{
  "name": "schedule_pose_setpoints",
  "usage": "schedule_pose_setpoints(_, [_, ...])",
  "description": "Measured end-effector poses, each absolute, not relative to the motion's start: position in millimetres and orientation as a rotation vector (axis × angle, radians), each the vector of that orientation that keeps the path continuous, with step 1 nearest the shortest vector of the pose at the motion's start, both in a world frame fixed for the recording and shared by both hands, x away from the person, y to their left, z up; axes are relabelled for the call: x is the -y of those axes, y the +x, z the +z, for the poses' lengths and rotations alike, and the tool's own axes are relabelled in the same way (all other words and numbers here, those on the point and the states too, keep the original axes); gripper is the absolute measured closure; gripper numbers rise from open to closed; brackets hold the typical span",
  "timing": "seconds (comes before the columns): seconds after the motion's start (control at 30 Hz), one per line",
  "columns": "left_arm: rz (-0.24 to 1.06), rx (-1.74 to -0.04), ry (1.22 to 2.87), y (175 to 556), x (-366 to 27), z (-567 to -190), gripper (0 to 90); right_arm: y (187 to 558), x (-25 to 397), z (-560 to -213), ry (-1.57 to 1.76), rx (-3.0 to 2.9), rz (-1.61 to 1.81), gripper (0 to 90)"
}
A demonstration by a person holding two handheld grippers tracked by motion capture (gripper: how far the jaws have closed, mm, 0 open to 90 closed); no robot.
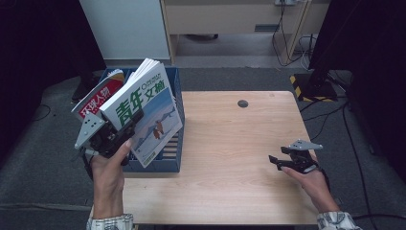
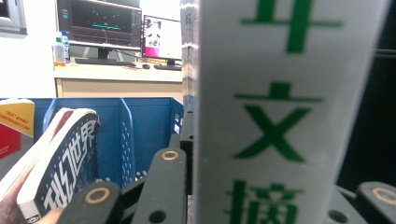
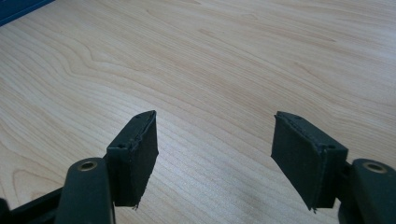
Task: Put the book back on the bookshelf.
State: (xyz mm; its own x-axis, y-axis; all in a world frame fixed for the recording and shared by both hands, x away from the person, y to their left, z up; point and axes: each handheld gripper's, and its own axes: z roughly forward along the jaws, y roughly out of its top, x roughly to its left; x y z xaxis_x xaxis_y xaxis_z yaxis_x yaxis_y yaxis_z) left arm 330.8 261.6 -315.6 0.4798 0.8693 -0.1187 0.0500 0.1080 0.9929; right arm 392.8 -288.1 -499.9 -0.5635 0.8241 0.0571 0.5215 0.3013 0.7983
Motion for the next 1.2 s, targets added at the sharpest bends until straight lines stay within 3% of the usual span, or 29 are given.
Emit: schedule_pose_setpoints(1.2, [0.836, -0.975, 1.373, 342.8, -253.5, -328.0, 73.7, 393.5, 288.1, -501.2, 1.207, -2.215, 1.139, 31.8])
